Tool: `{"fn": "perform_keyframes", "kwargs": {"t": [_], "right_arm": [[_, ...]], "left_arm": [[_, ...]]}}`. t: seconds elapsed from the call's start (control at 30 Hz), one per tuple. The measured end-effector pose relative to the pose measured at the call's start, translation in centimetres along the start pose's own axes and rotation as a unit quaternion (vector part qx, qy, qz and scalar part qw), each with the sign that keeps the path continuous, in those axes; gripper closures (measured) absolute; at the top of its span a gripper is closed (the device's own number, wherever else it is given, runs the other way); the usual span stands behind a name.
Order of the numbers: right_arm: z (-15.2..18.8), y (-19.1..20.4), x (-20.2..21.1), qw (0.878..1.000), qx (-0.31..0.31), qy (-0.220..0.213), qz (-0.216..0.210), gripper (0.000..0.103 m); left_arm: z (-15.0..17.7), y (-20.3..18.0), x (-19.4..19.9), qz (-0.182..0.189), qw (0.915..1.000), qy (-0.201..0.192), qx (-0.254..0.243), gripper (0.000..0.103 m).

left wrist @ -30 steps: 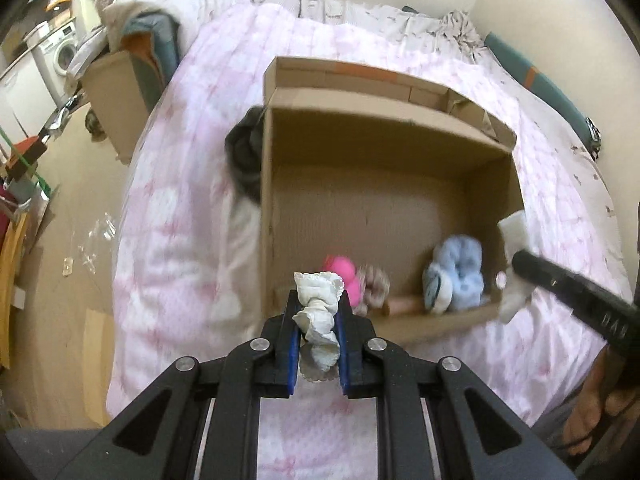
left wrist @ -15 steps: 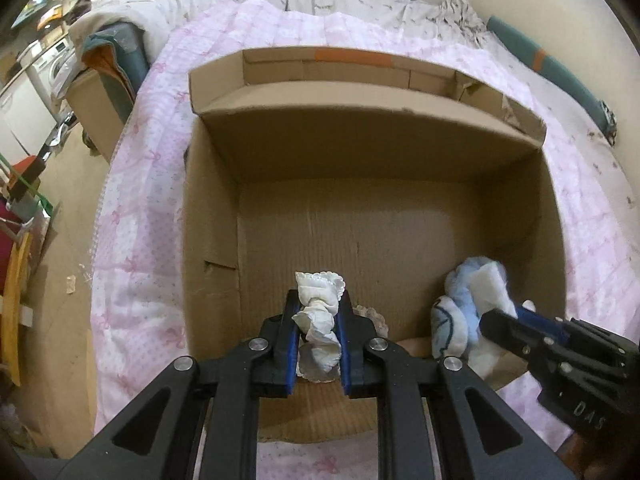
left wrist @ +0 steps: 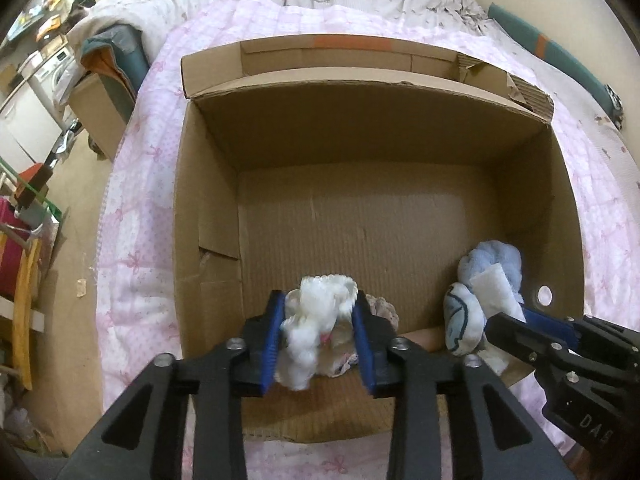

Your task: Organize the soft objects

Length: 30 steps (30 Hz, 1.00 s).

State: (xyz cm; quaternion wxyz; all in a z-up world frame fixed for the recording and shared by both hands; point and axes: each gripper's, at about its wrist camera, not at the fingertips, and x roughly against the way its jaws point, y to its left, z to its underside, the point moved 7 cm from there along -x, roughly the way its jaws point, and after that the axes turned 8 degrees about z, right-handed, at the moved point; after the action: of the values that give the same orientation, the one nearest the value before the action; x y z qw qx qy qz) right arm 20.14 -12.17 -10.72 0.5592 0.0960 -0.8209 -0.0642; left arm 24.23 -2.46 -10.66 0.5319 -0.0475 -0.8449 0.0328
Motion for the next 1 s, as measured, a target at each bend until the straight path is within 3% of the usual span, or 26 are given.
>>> {"fn": "perform_keyframes", "kwargs": {"t": [0.03,0.1,0.13,0.17,0.2,0.23,0.37,0.43,0.47,0.63,0.73,1.0], "right_arm": [[0.0,-0.1,0.1,1.0,-0.002,0.001,-0.002,0.076],[0.1,-0.2,0.1,1.0,-0.007,0.003,-0.005,0.073],[0.0,-0.3,0.1,1.0,-0.011,0.005,-0.008,0.071],[0.0,-0.4,0.2,1.0,-0.016,0.005,-0.012,0.062],[0.0,-0.6,0.4,1.0,-0.021,0.002,-0.016,0.04],[-0.2,-0.8,0.8,0.999,-0.028,-0.007,-0.02,0.031],[-0.8,-1.4,2.9,0.997,-0.05,-0.044,-0.043,0.021],[-1.2,-1.7,4.2,0.995,-0.053,-0.073,-0.04,0.011],[-1.4,-1.8,5.0,0.994,-0.051,-0.092,-0.033,0.0],[-1.3,-2.1,8.7,0.986,-0.045,-0.159,-0.02,0.0],[-0.5,-1.9,10.0,0.984,-0.031,-0.173,-0.005,0.0],[3.1,-1.3,13.7,0.977,-0.009,-0.21,0.026,0.0]], "left_arm": [[0.0,-0.1,0.2,0.003,1.0,-0.002,0.0,0.064],[-0.1,-0.4,0.6,0.005,1.0,-0.006,-0.003,0.041],[-0.1,-0.4,1.0,0.0,0.9999,-0.01,-0.004,0.04],[-0.1,-0.4,1.5,-0.003,0.9998,-0.018,-0.006,0.04],[-0.2,-0.3,1.9,-0.005,0.9997,-0.022,-0.007,0.04],[-0.4,-0.2,2.4,-0.009,0.9995,-0.029,-0.005,0.04],[-0.8,0.1,5.3,-0.012,0.9976,-0.069,-0.001,0.04],[-1.0,0.1,6.7,-0.012,0.996,-0.088,-0.005,0.04],[-1.0,0.2,7.7,-0.014,0.9947,-0.102,-0.006,0.04],[0.0,1.7,11.0,-0.045,0.9884,-0.145,0.002,0.03],[1.2,3.0,12.3,-0.039,0.987,-0.156,0.006,0.029],[6.1,5.0,15.7,-0.03,0.983,-0.18,0.023,0.005]]}}
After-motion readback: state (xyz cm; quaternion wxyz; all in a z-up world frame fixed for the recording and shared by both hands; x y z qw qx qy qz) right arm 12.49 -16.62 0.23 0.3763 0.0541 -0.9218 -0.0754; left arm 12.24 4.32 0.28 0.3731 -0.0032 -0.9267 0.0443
